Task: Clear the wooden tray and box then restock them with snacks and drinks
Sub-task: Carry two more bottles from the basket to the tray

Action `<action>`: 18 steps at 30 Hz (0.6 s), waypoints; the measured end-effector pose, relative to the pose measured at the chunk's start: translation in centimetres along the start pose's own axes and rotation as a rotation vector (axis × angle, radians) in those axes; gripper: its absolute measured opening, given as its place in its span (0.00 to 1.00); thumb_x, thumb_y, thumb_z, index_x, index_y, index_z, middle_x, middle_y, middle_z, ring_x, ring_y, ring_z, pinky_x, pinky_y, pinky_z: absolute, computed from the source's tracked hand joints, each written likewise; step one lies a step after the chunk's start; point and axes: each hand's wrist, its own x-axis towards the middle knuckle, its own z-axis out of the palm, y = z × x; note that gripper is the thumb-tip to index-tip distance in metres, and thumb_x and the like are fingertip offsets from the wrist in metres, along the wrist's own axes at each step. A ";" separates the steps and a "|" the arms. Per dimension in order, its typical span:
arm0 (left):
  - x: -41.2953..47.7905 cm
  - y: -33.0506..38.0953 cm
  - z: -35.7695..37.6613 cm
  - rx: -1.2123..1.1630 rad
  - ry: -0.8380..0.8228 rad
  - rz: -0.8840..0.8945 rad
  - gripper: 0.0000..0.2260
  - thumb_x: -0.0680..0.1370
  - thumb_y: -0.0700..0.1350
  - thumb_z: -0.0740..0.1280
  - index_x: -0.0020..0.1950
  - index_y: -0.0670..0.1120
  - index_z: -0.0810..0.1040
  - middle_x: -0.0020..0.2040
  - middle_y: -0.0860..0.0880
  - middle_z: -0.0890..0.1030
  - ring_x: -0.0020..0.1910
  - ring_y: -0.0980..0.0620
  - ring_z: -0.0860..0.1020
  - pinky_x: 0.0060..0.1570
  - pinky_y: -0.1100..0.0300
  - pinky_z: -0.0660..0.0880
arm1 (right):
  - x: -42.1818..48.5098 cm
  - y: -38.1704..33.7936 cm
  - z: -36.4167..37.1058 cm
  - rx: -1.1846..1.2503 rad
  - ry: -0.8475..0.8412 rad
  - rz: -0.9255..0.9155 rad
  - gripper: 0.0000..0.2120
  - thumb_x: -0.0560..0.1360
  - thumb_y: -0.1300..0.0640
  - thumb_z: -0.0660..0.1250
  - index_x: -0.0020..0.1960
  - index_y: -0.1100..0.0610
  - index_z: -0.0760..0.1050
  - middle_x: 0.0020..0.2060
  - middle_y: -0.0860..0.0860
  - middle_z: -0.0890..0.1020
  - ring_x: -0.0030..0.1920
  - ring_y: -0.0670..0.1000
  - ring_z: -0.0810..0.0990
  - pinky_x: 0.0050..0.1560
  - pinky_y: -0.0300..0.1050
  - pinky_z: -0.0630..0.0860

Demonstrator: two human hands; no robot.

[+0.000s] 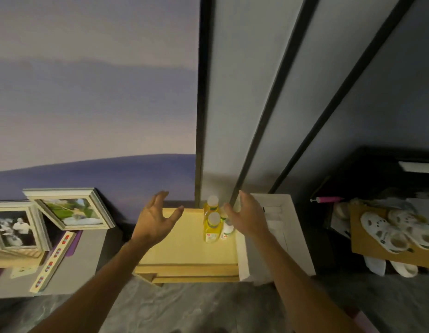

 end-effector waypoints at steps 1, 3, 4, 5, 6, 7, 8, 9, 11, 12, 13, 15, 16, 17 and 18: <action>0.0 -0.1 -2.0 0.005 -0.003 0.020 0.38 0.77 0.75 0.60 0.80 0.54 0.62 0.80 0.49 0.67 0.74 0.42 0.72 0.69 0.40 0.74 | -0.6 -1.7 -1.1 -0.021 -0.003 -0.021 0.42 0.78 0.32 0.66 0.82 0.55 0.61 0.79 0.54 0.70 0.78 0.57 0.69 0.74 0.57 0.70; -0.1 -0.2 -5.6 0.027 0.006 0.066 0.40 0.76 0.76 0.59 0.81 0.55 0.60 0.82 0.50 0.63 0.76 0.42 0.69 0.72 0.38 0.71 | -1.7 -5.3 -2.8 -0.073 -0.002 -0.093 0.43 0.78 0.32 0.66 0.84 0.55 0.58 0.82 0.54 0.64 0.81 0.57 0.64 0.77 0.56 0.66; -0.4 -0.2 -7.4 0.043 0.020 0.089 0.40 0.76 0.76 0.59 0.82 0.55 0.59 0.83 0.50 0.62 0.78 0.42 0.67 0.74 0.37 0.69 | -2.3 -7.1 -3.3 -0.099 0.001 -0.143 0.44 0.78 0.32 0.66 0.84 0.55 0.57 0.83 0.54 0.62 0.82 0.56 0.61 0.78 0.55 0.64; -0.7 -0.3 -9.0 0.060 0.038 0.109 0.40 0.77 0.75 0.59 0.82 0.55 0.59 0.83 0.49 0.61 0.79 0.43 0.65 0.75 0.37 0.67 | -2.9 -8.9 -3.6 -0.124 0.003 -0.199 0.45 0.78 0.32 0.66 0.84 0.56 0.57 0.83 0.54 0.60 0.82 0.56 0.60 0.79 0.54 0.63; -1.1 -0.4 -10.7 0.082 0.060 0.129 0.40 0.78 0.75 0.59 0.83 0.55 0.58 0.83 0.49 0.61 0.80 0.43 0.64 0.76 0.37 0.65 | -3.4 -10.7 -3.8 -0.148 0.002 -0.251 0.46 0.77 0.31 0.66 0.84 0.56 0.56 0.84 0.54 0.60 0.83 0.55 0.58 0.80 0.54 0.62; -1.8 -0.4 -12.3 0.100 0.086 0.137 0.40 0.78 0.74 0.59 0.83 0.54 0.58 0.83 0.48 0.61 0.80 0.43 0.64 0.76 0.37 0.65 | -4.0 -12.5 -4.0 -0.166 0.001 -0.300 0.47 0.77 0.30 0.66 0.84 0.56 0.56 0.84 0.54 0.59 0.83 0.55 0.58 0.80 0.53 0.61; -2.6 -0.7 -14.0 0.118 0.117 0.134 0.40 0.78 0.74 0.59 0.83 0.53 0.58 0.83 0.48 0.61 0.80 0.43 0.64 0.76 0.37 0.65 | -4.6 -14.4 -4.1 -0.181 -0.005 -0.341 0.47 0.76 0.29 0.66 0.84 0.56 0.56 0.84 0.54 0.59 0.83 0.54 0.58 0.80 0.52 0.61; -3.5 -1.0 -15.6 0.132 0.152 0.124 0.40 0.78 0.75 0.59 0.83 0.53 0.59 0.83 0.48 0.62 0.79 0.43 0.65 0.76 0.37 0.65 | -5.1 -16.2 -4.2 -0.191 -0.009 -0.384 0.48 0.76 0.29 0.66 0.84 0.56 0.56 0.84 0.53 0.59 0.83 0.54 0.58 0.80 0.51 0.61; -5.8 -2.1 -18.8 0.137 0.226 0.094 0.42 0.77 0.76 0.57 0.82 0.51 0.61 0.82 0.47 0.65 0.79 0.44 0.66 0.76 0.38 0.67 | -6.2 -19.6 -3.9 -0.210 -0.025 -0.476 0.48 0.77 0.29 0.65 0.85 0.57 0.55 0.84 0.53 0.58 0.83 0.53 0.57 0.80 0.51 0.61; -7.1 -2.8 -20.4 0.134 0.263 0.076 0.42 0.76 0.77 0.56 0.82 0.51 0.62 0.82 0.47 0.66 0.79 0.44 0.67 0.76 0.38 0.67 | -6.7 -21.3 -3.6 -0.217 -0.037 -0.521 0.49 0.76 0.28 0.65 0.85 0.57 0.55 0.84 0.52 0.58 0.83 0.53 0.56 0.81 0.51 0.60; -8.6 -3.5 -21.8 0.141 0.298 0.054 0.43 0.76 0.77 0.55 0.82 0.50 0.62 0.81 0.47 0.67 0.78 0.43 0.67 0.76 0.39 0.67 | -7.1 -22.9 -3.2 -0.222 -0.052 -0.564 0.49 0.76 0.28 0.64 0.85 0.57 0.54 0.85 0.52 0.57 0.84 0.53 0.56 0.81 0.52 0.60; -12.1 -4.7 -24.5 0.161 0.370 0.001 0.44 0.76 0.77 0.54 0.82 0.50 0.63 0.81 0.46 0.67 0.78 0.43 0.68 0.76 0.39 0.66 | -8.0 -26.1 -1.9 -0.226 -0.102 -0.648 0.50 0.77 0.27 0.64 0.85 0.57 0.52 0.85 0.53 0.55 0.84 0.53 0.54 0.82 0.53 0.59; -14.1 -5.6 -25.6 0.167 0.404 -0.039 0.43 0.76 0.77 0.55 0.82 0.50 0.63 0.81 0.46 0.67 0.78 0.43 0.68 0.76 0.40 0.66 | -8.7 -27.6 -1.1 -0.228 -0.132 -0.691 0.50 0.77 0.27 0.63 0.86 0.57 0.51 0.85 0.53 0.54 0.84 0.54 0.54 0.82 0.53 0.58; -16.2 -6.5 -26.6 0.169 0.430 -0.086 0.41 0.77 0.76 0.56 0.82 0.51 0.62 0.81 0.47 0.67 0.77 0.43 0.69 0.76 0.41 0.66 | -9.6 -29.1 -0.1 -0.228 -0.158 -0.733 0.50 0.77 0.28 0.63 0.86 0.57 0.51 0.85 0.53 0.54 0.84 0.54 0.53 0.82 0.53 0.58; -18.3 -7.4 -27.5 0.170 0.455 -0.132 0.41 0.77 0.76 0.56 0.82 0.52 0.61 0.80 0.47 0.68 0.76 0.43 0.70 0.76 0.41 0.67 | -10.6 -30.6 1.0 -0.224 -0.181 -0.774 0.50 0.77 0.28 0.64 0.86 0.57 0.51 0.85 0.53 0.54 0.84 0.54 0.54 0.82 0.53 0.58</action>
